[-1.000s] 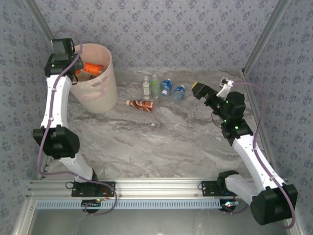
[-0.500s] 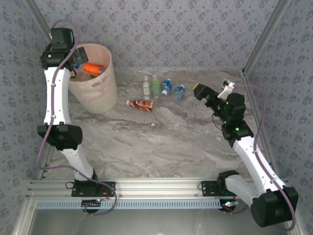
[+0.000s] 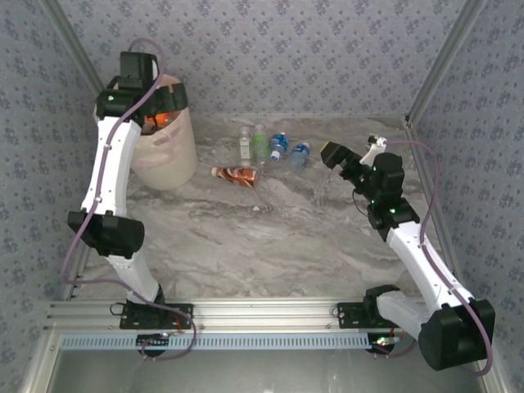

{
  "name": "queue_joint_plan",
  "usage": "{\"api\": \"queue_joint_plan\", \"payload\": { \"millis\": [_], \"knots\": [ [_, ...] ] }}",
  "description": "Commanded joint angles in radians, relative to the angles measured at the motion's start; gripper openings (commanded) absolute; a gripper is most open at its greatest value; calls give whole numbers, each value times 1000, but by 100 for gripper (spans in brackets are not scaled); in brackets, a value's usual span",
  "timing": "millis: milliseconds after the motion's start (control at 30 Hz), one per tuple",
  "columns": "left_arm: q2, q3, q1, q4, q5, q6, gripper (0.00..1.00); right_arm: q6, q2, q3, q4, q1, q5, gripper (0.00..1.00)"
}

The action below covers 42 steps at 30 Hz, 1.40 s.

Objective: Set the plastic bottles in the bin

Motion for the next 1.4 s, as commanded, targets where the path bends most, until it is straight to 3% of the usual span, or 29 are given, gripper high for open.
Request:
{"api": "queue_joint_plan", "payload": {
  "millis": [0, 200, 400, 533, 933, 1267, 1367],
  "knots": [
    [-64, -51, -44, 83, 61, -43, 98, -36, 26, -13, -38, -3, 38, 100],
    [-160, -280, -131, 254, 144, -120, 98, -29, 104, 6, -88, -3, 84, 100],
    [-296, -587, -158, 552, 431, -197, 98, 29, 216, 43, -153, 3, 86, 100],
    [-357, -713, -170, 625, 505, -227, 98, 53, 309, 91, -217, 6, 62, 100],
    [-525, -1046, -189, 788, 535, -337, 98, 153, 581, 211, -112, 50, -75, 100],
    [-599, -1078, -189, 696, 449, -291, 98, 342, 847, 348, 82, 80, -103, 100],
    [-619, -1083, -189, 678, 417, -273, 98, 380, 911, 388, 49, 92, -74, 100]
  ]
}}
